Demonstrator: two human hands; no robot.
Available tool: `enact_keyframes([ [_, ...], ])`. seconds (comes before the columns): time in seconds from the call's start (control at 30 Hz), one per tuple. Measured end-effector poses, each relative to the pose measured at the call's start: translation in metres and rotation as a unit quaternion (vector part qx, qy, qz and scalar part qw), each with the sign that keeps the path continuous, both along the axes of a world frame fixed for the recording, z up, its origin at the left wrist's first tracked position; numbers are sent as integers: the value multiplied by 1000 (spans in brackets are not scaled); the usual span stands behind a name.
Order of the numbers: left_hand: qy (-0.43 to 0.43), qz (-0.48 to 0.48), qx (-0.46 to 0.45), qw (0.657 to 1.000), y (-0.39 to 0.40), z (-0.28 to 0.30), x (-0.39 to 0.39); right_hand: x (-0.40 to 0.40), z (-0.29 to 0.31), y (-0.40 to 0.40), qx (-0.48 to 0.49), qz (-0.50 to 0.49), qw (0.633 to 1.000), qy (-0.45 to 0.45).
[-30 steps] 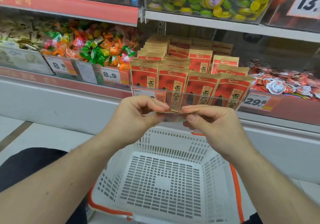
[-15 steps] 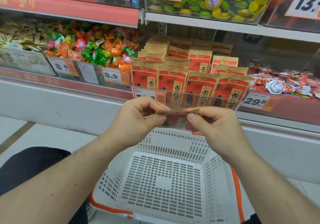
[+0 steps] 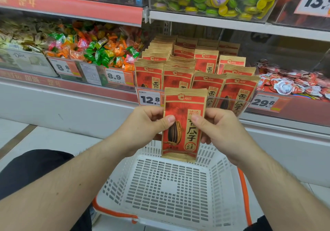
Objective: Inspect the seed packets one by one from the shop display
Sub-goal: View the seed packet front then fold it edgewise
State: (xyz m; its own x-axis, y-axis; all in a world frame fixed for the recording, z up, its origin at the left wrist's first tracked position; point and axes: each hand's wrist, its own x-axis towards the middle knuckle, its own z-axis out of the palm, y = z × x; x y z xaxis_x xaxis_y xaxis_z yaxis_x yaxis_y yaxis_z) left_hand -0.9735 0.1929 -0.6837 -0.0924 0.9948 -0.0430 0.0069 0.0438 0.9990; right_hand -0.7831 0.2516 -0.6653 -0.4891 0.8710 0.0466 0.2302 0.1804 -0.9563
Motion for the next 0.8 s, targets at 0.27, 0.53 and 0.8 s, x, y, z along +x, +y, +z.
enact_keyframes([
  [0.27,-18,-53,-38,998,-4,2,0,-1,-3,1,-44,-26,999,6],
  [0.53,-45,-16,-37,998,-3,4,-3,3,2,0,-80,62,994,-35],
  [0.8,-103,-102,-137,980,-7,10,-4,0,3,-3,-210,68,975,-5],
])
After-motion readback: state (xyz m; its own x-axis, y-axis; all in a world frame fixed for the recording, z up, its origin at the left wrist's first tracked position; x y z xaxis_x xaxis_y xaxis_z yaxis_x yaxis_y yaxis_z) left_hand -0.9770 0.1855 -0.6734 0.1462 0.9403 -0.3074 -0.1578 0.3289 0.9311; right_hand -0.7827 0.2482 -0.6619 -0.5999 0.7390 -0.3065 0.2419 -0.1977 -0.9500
